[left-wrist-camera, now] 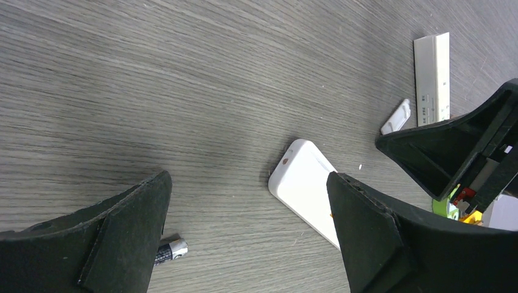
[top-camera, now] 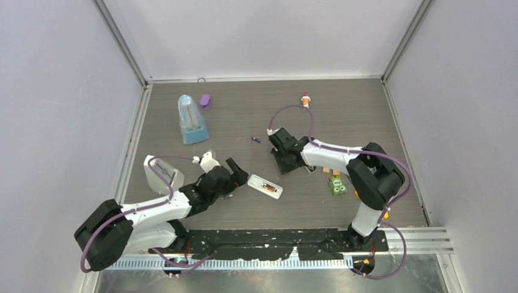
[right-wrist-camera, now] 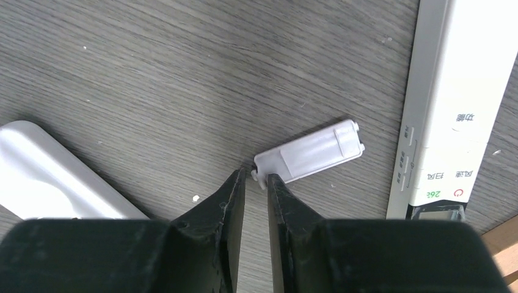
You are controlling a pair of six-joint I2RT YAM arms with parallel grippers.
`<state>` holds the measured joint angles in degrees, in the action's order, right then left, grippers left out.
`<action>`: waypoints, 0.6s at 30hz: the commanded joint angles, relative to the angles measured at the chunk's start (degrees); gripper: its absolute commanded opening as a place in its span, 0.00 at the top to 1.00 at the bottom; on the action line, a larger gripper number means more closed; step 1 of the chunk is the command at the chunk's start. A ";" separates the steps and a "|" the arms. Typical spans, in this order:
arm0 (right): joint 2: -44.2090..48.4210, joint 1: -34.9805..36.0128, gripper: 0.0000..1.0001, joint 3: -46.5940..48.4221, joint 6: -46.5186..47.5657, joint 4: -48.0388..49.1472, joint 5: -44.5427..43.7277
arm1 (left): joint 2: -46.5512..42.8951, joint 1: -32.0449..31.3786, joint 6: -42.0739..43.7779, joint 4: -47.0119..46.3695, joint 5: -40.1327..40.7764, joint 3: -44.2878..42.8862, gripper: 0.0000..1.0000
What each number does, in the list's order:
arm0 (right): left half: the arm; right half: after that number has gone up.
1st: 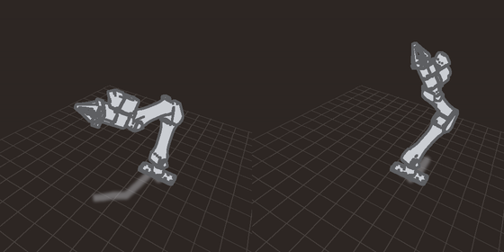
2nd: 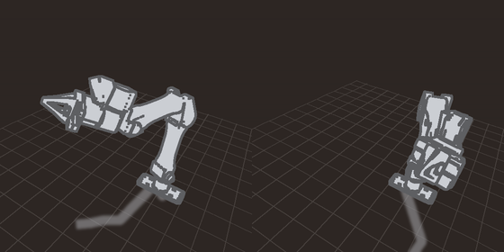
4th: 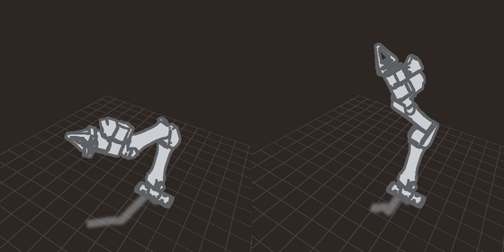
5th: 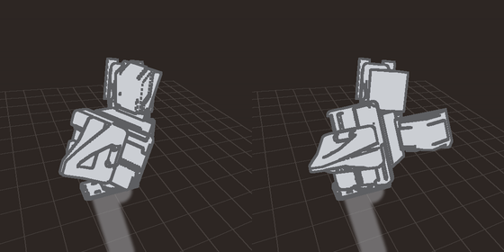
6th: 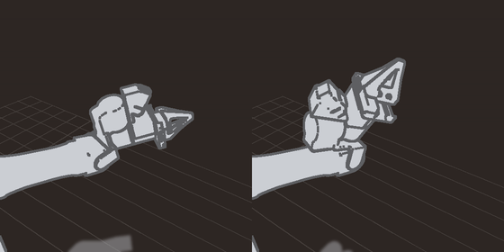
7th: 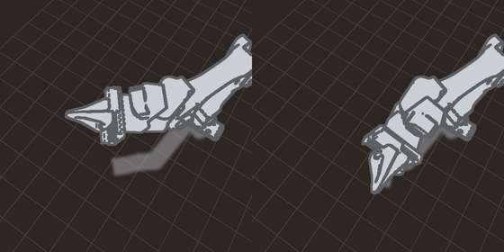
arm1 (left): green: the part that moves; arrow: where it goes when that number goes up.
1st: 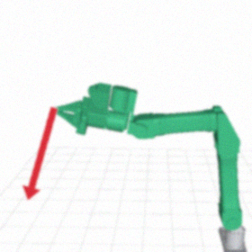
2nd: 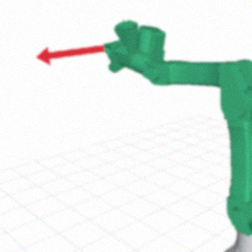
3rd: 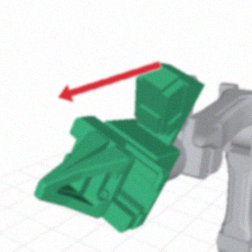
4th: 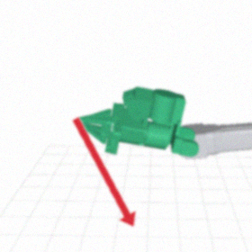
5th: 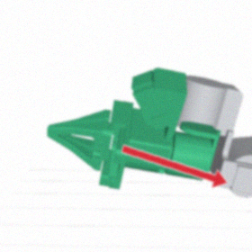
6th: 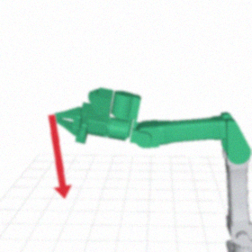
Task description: Load the batteries into the remote control
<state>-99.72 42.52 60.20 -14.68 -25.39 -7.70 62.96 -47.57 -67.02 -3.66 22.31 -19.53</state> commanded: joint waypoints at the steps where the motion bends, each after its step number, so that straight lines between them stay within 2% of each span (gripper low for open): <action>1: -0.84 0.00 0.75 0.97 0.69 -0.05 -0.09 | 0.49 0.02 0.71 -2.09 0.47 -1.70 0.00; 7: -1.78 0.01 0.78 1.22 1.24 0.71 -0.86 | 0.84 0.11 0.83 -2.30 0.06 -1.81 0.00; 12: -1.62 0.00 0.94 1.30 0.76 1.22 -1.84 | 0.41 0.37 1.11 -2.32 -0.23 -1.74 0.00; 18: 6.93 -0.03 0.95 -2.23 -1.47 4.29 -0.04 | -1.84 0.46 3.22 -2.63 -0.08 -1.64 0.00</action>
<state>-99.81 42.52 59.90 -14.28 -23.83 -8.64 63.44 -47.51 -66.61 -3.99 21.41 -19.53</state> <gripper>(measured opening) 0.075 0.994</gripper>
